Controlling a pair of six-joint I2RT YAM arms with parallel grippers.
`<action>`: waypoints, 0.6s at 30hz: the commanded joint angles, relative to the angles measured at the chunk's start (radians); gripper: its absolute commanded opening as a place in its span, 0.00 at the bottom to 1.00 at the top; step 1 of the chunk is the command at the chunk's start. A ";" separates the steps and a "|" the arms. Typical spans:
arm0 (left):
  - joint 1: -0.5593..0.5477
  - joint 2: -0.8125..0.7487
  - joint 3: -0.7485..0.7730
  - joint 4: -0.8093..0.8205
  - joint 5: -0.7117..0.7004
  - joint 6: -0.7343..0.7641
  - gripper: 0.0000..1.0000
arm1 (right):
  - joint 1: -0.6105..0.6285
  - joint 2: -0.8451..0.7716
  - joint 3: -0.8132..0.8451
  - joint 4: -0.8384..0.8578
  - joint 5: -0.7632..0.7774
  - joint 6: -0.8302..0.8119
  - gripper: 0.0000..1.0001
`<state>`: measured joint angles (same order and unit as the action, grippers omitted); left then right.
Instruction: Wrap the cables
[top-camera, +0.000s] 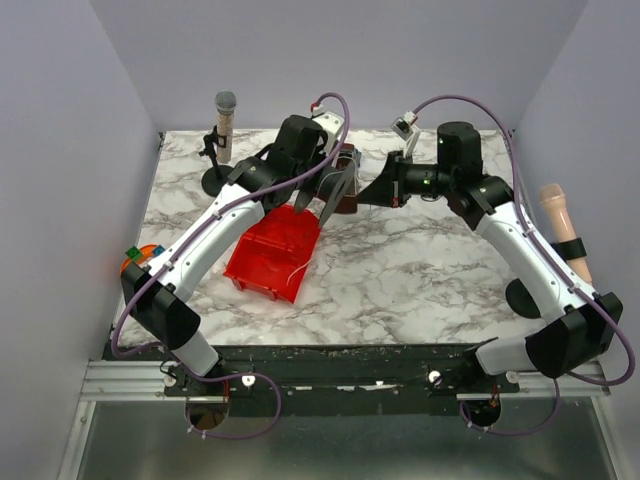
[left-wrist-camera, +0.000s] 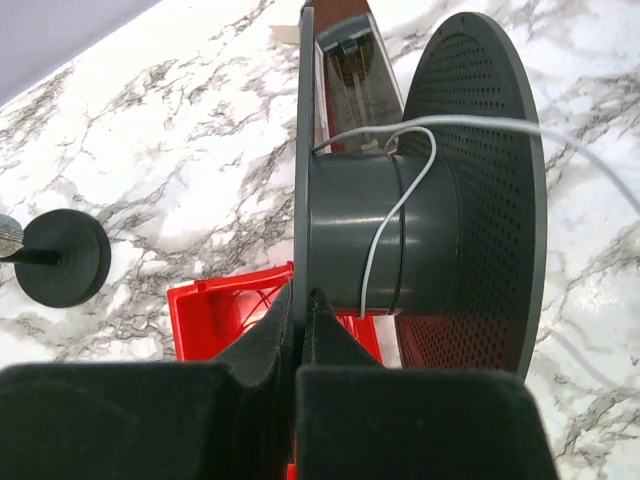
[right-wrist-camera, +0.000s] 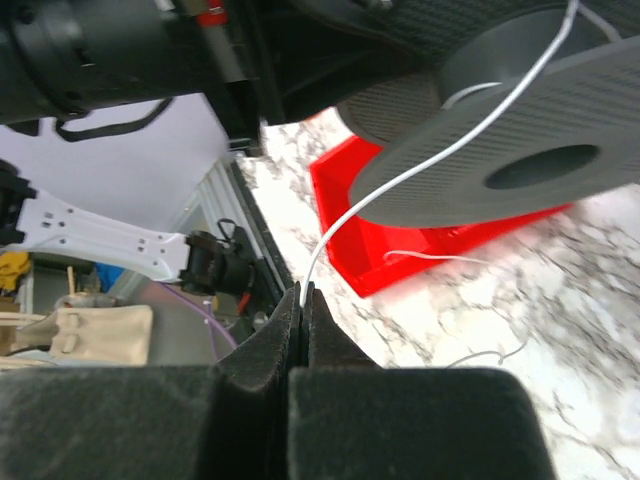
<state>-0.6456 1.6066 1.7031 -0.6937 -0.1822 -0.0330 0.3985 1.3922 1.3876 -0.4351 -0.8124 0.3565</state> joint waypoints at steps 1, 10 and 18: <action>-0.002 -0.017 0.081 0.095 -0.063 -0.074 0.00 | 0.069 -0.035 0.024 0.163 -0.021 0.143 0.01; 0.009 0.032 0.194 0.066 -0.017 -0.203 0.00 | 0.172 0.016 -0.001 0.351 0.090 0.259 0.01; 0.100 0.058 0.286 0.049 0.084 -0.294 0.00 | 0.249 0.042 -0.097 0.387 0.148 0.207 0.02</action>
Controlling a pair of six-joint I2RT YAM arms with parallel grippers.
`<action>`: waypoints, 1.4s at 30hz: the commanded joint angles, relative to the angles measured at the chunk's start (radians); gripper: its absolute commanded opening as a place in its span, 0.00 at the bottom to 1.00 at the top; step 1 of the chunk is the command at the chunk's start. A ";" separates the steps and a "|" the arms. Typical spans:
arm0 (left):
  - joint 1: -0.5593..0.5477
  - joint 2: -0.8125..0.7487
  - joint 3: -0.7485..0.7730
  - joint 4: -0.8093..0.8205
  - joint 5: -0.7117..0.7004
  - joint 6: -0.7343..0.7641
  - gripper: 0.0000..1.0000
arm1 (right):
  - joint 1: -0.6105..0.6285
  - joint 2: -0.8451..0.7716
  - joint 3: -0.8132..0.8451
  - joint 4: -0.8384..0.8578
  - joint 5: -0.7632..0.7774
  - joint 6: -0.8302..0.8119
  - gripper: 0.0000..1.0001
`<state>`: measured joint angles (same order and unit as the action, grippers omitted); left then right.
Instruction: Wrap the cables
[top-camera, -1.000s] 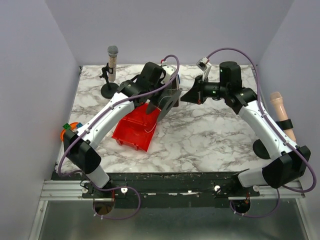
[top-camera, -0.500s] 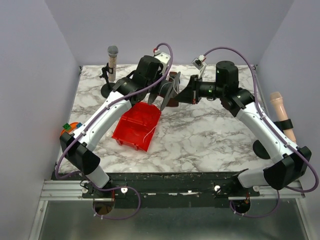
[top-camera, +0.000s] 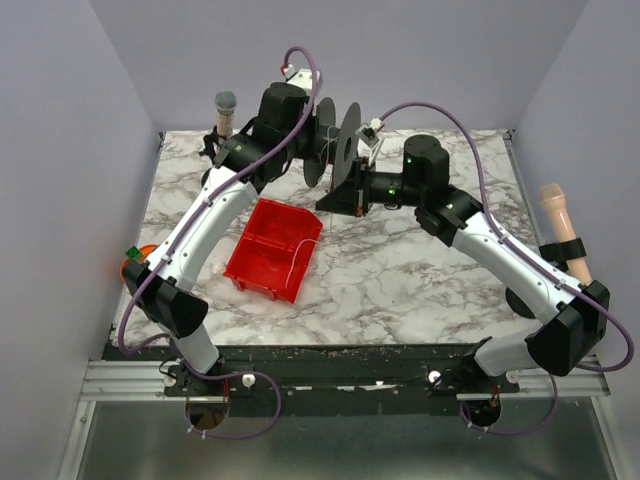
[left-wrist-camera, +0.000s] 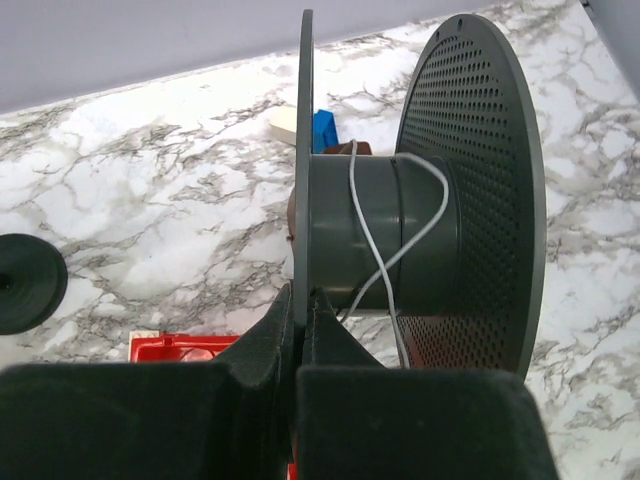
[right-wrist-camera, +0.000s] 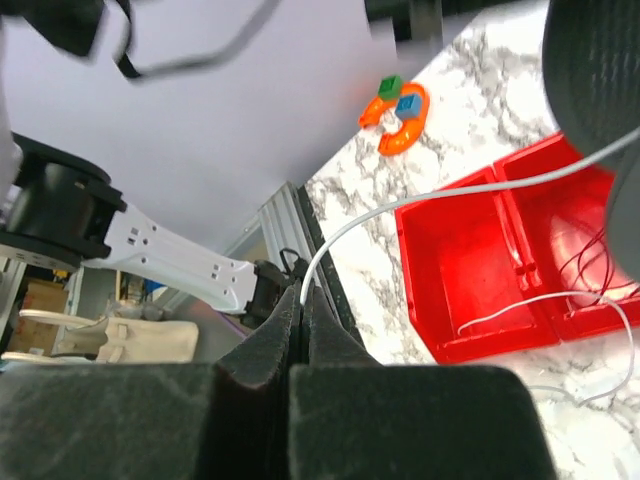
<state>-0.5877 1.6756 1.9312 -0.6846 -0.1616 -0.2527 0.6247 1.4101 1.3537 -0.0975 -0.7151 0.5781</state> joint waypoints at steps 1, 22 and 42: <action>0.043 -0.016 0.066 0.037 0.069 -0.074 0.00 | 0.024 0.027 -0.076 0.051 0.061 -0.024 0.02; 0.077 -0.129 0.074 -0.067 0.228 -0.112 0.00 | 0.024 -0.068 -0.455 0.398 0.209 -0.214 0.55; 0.101 -0.146 0.058 -0.089 0.280 -0.117 0.00 | 0.021 -0.103 -0.714 0.557 0.273 -0.370 0.67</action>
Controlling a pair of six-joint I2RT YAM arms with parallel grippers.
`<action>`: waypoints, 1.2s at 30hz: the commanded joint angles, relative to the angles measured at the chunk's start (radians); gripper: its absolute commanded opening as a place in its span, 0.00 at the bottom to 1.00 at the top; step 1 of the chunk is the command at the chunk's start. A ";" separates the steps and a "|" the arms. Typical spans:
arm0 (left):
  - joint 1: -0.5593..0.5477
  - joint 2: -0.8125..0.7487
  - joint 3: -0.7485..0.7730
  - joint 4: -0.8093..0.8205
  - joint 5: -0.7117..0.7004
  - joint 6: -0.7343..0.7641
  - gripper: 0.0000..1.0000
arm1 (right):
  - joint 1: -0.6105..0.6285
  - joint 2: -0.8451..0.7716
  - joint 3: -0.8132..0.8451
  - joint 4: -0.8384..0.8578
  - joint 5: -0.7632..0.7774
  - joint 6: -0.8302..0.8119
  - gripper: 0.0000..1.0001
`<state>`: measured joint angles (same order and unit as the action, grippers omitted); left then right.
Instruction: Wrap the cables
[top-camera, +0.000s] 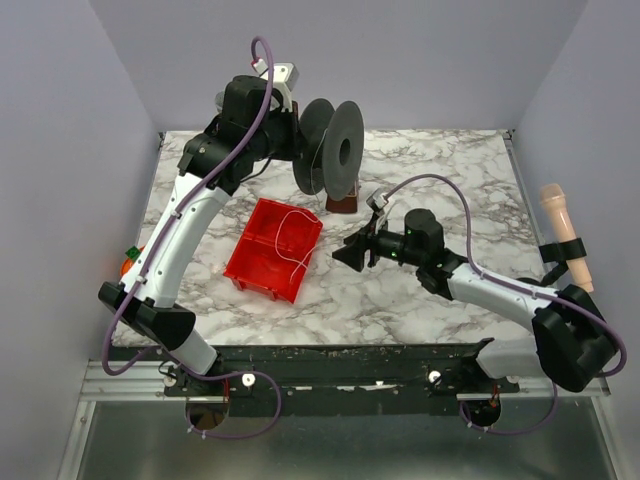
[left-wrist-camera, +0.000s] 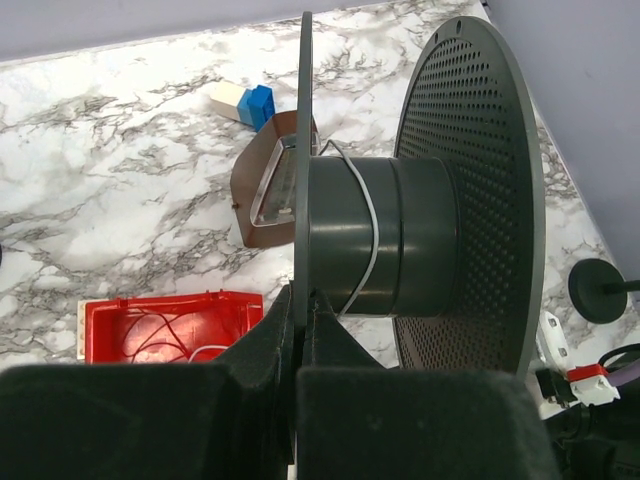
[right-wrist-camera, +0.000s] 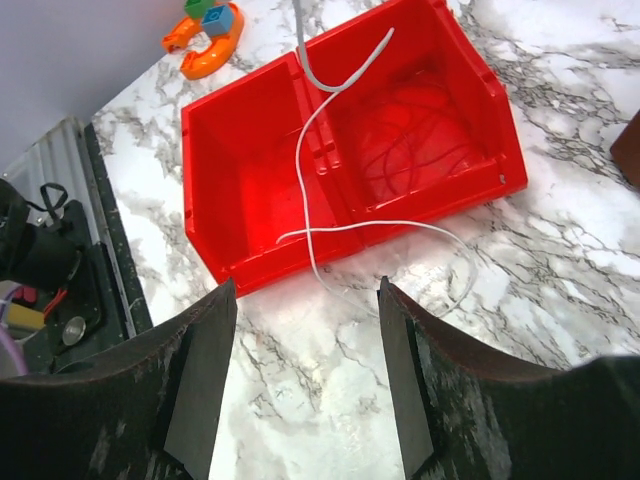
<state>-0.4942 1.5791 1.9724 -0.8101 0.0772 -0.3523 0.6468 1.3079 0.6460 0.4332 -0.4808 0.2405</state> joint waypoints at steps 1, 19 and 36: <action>0.009 -0.053 0.016 0.034 0.042 -0.014 0.00 | 0.001 -0.018 -0.029 0.065 0.019 -0.024 0.67; 0.011 -0.106 -0.066 0.032 0.090 0.055 0.00 | -0.088 -0.435 0.032 -0.266 0.102 -0.104 0.80; 0.016 -0.110 0.172 -0.055 0.078 0.015 0.00 | -0.021 0.107 0.142 -0.253 0.142 -0.052 0.76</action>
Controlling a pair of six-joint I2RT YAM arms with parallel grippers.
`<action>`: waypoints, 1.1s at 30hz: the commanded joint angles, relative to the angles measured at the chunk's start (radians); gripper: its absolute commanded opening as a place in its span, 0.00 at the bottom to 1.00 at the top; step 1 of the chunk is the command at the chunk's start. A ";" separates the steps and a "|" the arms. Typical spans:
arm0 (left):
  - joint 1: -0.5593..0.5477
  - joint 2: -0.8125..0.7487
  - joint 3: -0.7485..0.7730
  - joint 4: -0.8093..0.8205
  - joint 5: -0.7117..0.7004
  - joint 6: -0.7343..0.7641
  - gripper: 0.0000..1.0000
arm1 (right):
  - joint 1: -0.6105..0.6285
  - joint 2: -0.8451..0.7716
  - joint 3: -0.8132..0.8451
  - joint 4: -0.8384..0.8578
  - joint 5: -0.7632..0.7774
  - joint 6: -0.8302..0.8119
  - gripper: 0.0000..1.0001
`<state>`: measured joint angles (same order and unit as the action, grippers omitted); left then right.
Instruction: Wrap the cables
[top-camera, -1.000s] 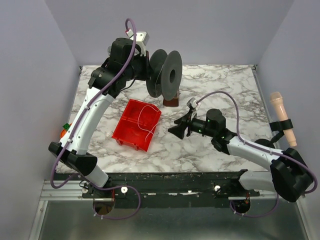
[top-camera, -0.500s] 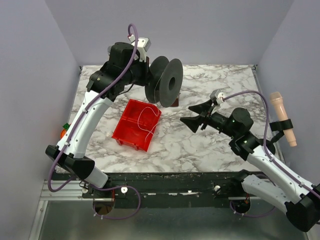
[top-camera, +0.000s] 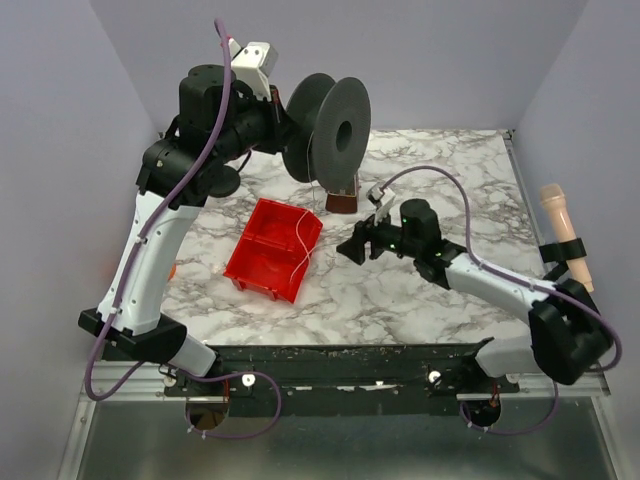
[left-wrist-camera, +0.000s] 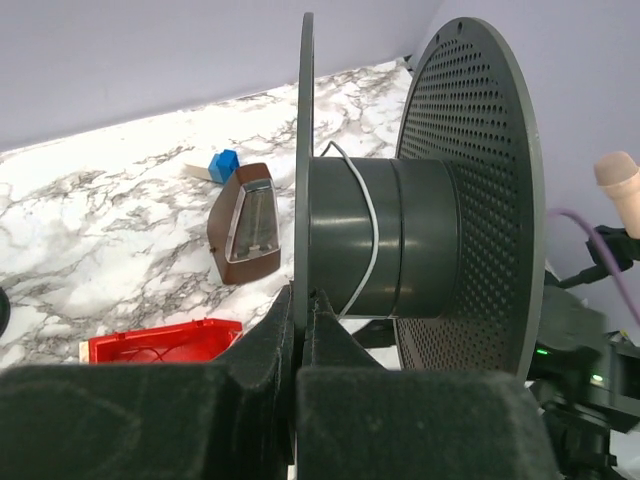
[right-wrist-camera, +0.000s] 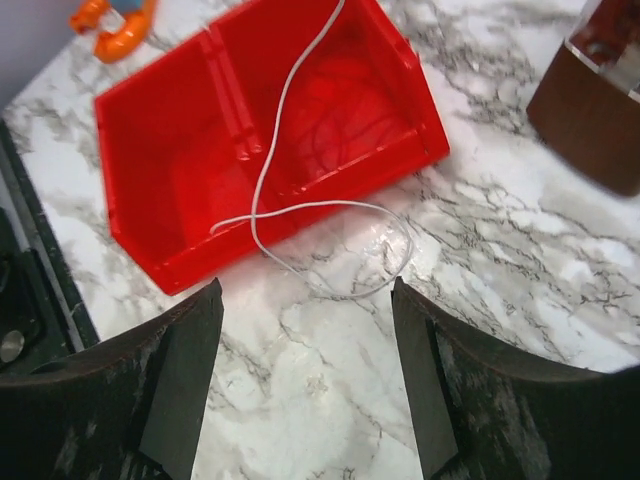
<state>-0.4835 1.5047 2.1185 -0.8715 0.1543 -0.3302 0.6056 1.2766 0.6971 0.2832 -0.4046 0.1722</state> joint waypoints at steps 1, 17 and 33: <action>0.005 -0.035 0.024 0.005 0.001 -0.004 0.00 | 0.023 0.177 0.108 -0.114 0.085 0.038 0.75; 0.005 -0.041 0.015 -0.012 0.031 0.017 0.00 | 0.023 0.650 0.502 -0.393 0.171 -0.060 0.75; 0.005 -0.037 0.020 -0.017 0.047 0.023 0.00 | 0.062 0.770 0.573 -0.374 0.145 -0.077 0.50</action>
<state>-0.4835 1.4929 2.1189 -0.9245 0.1699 -0.3031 0.6567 2.0071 1.2762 -0.0700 -0.2523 0.0998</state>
